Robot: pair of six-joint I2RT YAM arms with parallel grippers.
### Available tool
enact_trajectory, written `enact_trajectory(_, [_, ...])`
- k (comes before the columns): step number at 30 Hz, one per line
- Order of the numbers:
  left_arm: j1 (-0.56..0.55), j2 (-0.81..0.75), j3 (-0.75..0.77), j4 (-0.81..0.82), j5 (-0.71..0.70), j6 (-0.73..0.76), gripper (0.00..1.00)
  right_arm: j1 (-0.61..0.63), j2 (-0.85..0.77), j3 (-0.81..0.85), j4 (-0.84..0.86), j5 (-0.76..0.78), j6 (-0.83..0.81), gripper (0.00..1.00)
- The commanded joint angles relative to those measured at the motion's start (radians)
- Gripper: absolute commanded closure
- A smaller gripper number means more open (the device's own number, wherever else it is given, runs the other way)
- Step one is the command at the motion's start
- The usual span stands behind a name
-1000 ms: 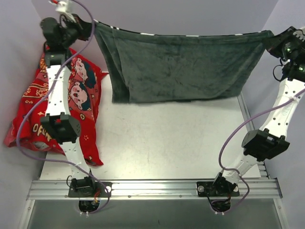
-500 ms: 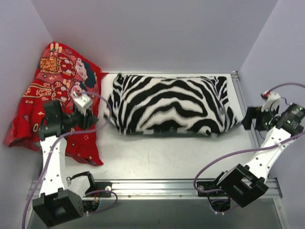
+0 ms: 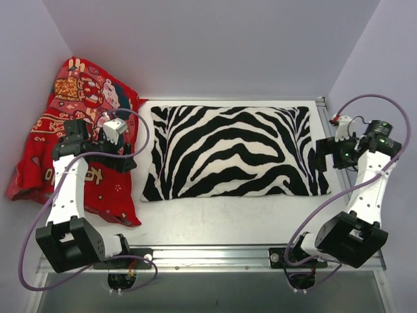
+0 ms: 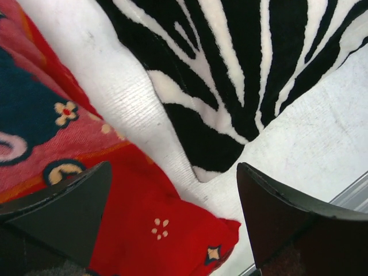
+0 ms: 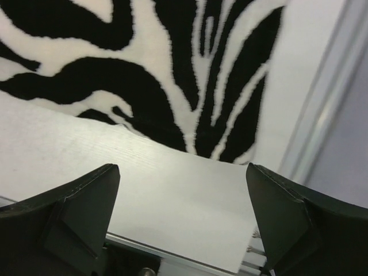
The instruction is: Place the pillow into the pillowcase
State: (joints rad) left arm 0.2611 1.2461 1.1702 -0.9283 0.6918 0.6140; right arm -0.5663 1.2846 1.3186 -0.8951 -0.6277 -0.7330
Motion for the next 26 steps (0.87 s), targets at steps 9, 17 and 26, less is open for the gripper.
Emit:
enact_trajectory(9, [-0.399, 0.249, 0.177, 0.16, -0.38, -0.385, 0.03, 0.466, 0.208, 0.047, 0.011, 0.138, 0.519, 0.0])
enact_trajectory(17, [-0.525, 0.375, 0.188, 0.244, -0.393, -0.477, 0.03, 0.687, 0.2, -0.084, 0.169, 0.233, 0.621, 0.0])
enact_trajectory(26, [-0.586, 0.237, 0.031, 0.347, -0.439, -0.488, 0.03, 0.787, 0.071, -0.217, 0.217, 0.289, 0.647, 0.0])
